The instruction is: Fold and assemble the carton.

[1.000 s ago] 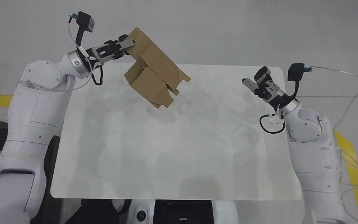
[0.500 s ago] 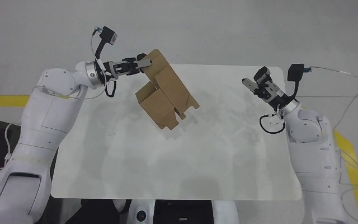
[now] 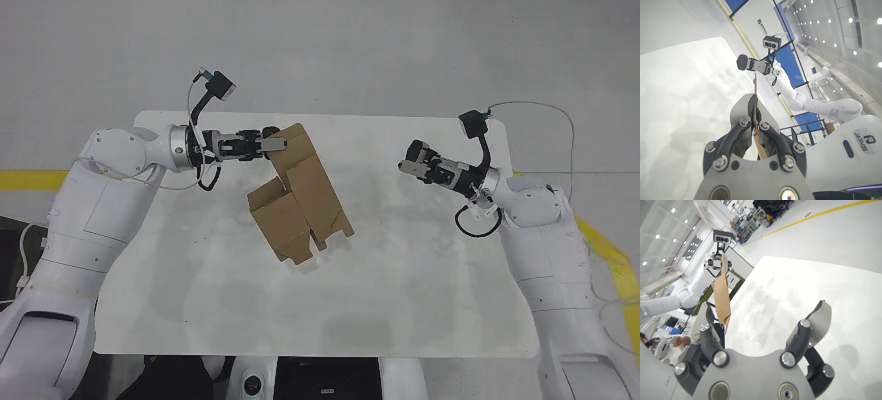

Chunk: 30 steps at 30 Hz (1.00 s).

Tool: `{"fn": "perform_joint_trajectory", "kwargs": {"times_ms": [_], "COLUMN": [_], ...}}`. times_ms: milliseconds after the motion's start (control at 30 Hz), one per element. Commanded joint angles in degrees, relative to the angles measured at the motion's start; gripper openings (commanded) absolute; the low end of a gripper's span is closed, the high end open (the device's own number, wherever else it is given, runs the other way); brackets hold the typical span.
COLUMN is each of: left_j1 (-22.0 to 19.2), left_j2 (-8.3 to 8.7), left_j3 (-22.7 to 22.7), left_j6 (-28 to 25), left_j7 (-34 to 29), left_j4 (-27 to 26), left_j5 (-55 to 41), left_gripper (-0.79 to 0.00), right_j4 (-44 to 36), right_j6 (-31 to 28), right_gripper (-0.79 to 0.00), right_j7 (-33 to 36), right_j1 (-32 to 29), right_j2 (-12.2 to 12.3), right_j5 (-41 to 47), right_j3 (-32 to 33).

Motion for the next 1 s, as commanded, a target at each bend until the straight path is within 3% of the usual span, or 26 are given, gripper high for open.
{"fn": "perform_joint_trajectory", "kwargs": {"times_ms": [0, 533, 967], "left_j1": [-0.01, -0.75, -2.35], "left_j2": [-0.09, -0.82, -1.07], "left_j3": [0.24, 1.54, 3.57], "left_j6": [-0.14, -1.69, -0.75], "left_j7": [-0.55, -3.58, -5.24], "left_j4": [-0.04, 0.31, 0.82], "left_j5": [-0.07, -0.46, -1.84], "left_gripper": [-0.785, -0.785, -0.785], "right_j4": [1.01, 5.81, 7.80], "right_j6": [1.38, 2.87, -3.11], "right_gripper": [0.000, 0.000, 0.000], "right_j7": [2.07, 3.57, -2.41], "right_j1": [1.90, 11.58, 15.82], "right_j2": [-0.13, -1.11, -0.22], "right_j5": [2.34, 13.35, 15.75], "right_j3": [-2.46, -23.32, -32.54]}}
